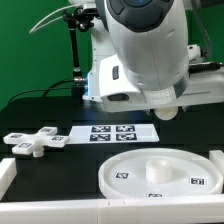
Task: Assemble round table
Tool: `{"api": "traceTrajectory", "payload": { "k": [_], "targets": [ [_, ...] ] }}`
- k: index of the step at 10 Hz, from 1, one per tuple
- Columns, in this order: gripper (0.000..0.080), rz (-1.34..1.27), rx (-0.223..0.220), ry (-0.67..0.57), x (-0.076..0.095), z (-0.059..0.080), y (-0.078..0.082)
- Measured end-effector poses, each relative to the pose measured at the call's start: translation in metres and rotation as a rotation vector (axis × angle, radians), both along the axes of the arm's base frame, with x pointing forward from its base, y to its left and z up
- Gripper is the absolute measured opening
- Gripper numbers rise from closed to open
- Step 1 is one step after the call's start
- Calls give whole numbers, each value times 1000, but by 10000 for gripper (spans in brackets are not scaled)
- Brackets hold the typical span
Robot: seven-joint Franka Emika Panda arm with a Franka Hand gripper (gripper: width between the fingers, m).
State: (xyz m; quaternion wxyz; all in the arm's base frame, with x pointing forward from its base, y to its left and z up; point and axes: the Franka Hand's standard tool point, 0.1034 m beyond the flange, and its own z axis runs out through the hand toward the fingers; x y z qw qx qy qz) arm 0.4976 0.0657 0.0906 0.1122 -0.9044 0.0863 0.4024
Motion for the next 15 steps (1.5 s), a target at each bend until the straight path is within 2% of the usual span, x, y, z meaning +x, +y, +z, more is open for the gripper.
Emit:
{"api": "traceTrajectory", "payload": {
  "k": [2,3,5,8,10,11,14,15],
  "targets": [
    [410,-17,-19,-152,14,1,-5],
    [410,-21,-25,-184,19,11,-8],
    [410,-46,-60,-335,41,28,-5],
    [410,-72,-111,-539,46,25,-6],
    [410,22,-145,-740,54,21,-13],
    [410,82,-160,-788,55,25,-17],
    [410,146,-189,-999,83,51,-22],
    [410,123,-204,-1113,86,47,-23]
  ]
}}
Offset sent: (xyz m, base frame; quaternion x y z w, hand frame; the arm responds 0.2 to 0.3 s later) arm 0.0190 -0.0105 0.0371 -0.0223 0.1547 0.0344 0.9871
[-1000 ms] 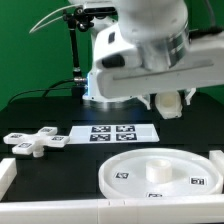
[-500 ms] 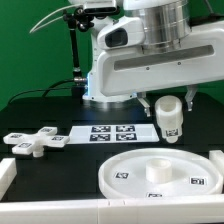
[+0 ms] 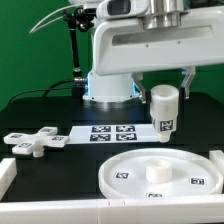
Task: Assemble round table
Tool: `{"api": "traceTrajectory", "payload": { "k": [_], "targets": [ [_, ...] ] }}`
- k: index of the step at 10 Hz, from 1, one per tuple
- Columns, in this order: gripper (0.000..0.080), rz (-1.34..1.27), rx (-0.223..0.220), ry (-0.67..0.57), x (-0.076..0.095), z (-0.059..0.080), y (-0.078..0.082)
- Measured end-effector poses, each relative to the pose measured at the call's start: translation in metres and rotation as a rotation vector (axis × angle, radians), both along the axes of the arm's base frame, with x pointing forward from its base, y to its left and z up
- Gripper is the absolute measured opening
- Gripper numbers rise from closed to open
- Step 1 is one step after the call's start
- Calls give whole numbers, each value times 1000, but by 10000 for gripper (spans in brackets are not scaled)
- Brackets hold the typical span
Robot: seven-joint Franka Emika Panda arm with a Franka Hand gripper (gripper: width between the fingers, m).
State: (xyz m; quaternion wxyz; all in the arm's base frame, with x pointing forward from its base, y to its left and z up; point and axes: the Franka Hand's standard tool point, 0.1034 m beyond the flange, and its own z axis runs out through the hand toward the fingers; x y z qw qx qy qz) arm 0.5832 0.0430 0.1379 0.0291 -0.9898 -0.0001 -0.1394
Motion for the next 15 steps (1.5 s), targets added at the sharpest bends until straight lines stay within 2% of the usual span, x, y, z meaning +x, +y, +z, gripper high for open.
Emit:
{"api": "traceTrajectory", "payload": {
  "k": [2,3,9,15],
  "targets": [
    [410,23,-15,-104,-3,-5,-1],
    [410,110,-51,-163,-7,-11,0],
    [410,177,-83,-170,-18,-29,-5],
    [410,182,-81,-150,-21,-40,-3]
  ]
}}
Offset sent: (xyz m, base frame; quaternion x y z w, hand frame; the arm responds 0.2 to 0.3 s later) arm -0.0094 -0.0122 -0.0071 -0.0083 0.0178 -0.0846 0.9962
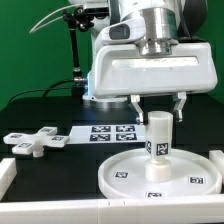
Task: Assemble round table
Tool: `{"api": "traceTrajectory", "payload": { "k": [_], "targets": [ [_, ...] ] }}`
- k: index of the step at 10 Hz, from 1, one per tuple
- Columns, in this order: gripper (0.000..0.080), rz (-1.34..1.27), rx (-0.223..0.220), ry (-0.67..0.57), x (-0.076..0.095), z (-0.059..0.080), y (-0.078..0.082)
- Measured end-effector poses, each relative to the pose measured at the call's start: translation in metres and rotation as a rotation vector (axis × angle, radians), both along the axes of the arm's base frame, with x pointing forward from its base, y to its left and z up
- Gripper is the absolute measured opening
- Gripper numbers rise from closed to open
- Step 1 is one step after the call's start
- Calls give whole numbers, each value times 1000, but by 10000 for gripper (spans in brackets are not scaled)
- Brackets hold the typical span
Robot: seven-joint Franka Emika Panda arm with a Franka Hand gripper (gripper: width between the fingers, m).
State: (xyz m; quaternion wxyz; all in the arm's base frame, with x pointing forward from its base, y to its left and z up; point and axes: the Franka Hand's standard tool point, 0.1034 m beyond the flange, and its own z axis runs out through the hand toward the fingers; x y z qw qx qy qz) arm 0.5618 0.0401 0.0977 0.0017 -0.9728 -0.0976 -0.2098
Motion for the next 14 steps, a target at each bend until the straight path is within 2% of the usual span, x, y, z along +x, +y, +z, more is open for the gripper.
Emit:
{"api": "traceTrajectory", "payload": {
  "k": [3,6,7,8,9,13,14],
  "targets": [
    [410,2,-1,10,-3,-8,0],
    [410,2,-1,7,-2,-8,0],
    [498,2,-1,7,-2,-8,0],
    [498,1,-1,7,-2,-8,0],
    [631,1,-1,7,-2,-8,0],
    [648,3,-6,38,2,15,-7],
    [648,3,-6,40,1,12,-6]
  ]
}}
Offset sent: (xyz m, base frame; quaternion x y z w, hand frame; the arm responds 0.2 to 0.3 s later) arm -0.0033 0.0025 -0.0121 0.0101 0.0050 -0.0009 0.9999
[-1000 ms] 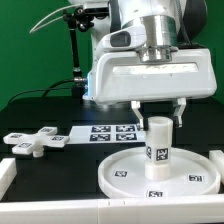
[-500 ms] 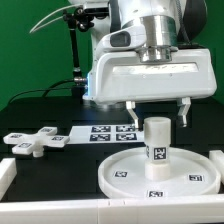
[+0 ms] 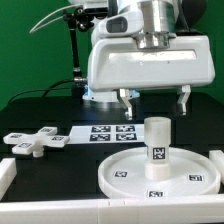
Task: Assemble round table
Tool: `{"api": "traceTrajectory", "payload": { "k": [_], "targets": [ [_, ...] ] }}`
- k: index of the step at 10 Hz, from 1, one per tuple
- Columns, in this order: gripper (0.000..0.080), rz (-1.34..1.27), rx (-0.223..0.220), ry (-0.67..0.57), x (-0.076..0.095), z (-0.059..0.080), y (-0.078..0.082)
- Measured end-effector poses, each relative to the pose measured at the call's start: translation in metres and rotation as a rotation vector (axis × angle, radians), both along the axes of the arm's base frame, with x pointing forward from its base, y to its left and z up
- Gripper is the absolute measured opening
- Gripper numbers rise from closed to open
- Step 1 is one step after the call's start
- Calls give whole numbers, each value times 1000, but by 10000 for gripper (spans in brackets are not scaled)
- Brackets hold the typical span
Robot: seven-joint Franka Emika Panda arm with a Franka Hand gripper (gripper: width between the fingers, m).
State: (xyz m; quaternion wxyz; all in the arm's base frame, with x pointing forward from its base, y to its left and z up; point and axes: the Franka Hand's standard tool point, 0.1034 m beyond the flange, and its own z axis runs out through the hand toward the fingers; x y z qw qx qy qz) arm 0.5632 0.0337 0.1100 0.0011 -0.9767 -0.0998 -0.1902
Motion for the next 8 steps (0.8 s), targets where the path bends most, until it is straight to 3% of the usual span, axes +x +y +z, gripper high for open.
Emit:
{"api": "traceTrajectory", "payload": {
  "k": [4,8],
  "targets": [
    [648,4,1,61,-5,-7,0],
    [648,20,8,312,-14,-16,7]
  ]
}}
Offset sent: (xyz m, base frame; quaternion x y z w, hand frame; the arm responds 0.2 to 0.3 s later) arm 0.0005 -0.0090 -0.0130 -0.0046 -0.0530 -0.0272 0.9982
